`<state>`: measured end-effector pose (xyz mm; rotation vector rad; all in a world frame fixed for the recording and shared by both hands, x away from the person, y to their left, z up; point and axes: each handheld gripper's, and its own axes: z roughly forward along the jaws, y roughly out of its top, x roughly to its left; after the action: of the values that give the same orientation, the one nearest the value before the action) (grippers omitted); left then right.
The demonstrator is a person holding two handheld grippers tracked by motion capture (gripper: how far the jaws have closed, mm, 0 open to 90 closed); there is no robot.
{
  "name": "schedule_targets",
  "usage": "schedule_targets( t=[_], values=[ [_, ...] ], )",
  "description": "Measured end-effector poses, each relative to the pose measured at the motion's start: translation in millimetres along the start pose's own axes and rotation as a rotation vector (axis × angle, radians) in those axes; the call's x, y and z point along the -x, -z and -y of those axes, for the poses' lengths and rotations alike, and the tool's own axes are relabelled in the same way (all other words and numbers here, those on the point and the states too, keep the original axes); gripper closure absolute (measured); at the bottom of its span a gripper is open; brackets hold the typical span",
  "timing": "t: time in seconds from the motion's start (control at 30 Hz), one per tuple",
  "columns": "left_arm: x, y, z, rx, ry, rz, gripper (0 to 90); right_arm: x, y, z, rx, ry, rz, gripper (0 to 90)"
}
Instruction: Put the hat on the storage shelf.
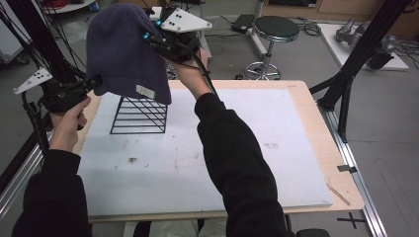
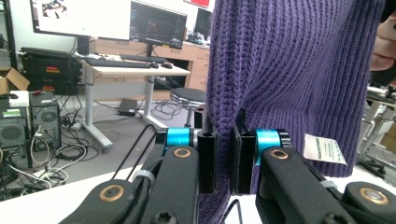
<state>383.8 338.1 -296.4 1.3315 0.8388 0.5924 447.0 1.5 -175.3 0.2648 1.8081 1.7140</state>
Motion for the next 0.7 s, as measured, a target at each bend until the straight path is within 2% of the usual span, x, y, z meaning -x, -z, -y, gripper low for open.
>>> schedule_targets(
  t=[0.13,0.3,0.47,0.6,0.7],
  values=[
    [-5.0,-1.3,1.9,0.000,0.000,-0.013,83.6,-1.7,-9.5,-1.4,-0.005,0.011,0.022,73.5],
    [-12.2,-2.7,4.9,-0.016,-0.012,-0.069,83.6,-7.7,-23.3,3.5,-0.041,0.048,0.059,73.6],
    [-21.5,-2.4,7.7,-0.007,0.006,-0.117,83.4,-8.7,-33.8,10.8,-0.070,0.066,0.077,73.6],
    [-26.6,-4.8,13.1,-0.009,0.026,-0.119,83.0,-8.9,-40.0,15.3,-0.078,0.075,0.092,73.5],
    [-29.5,-7.7,16.6,-0.024,0.016,-0.132,83.0,-8.8,-43.7,17.7,-0.086,0.086,0.103,73.5]
  ],
)
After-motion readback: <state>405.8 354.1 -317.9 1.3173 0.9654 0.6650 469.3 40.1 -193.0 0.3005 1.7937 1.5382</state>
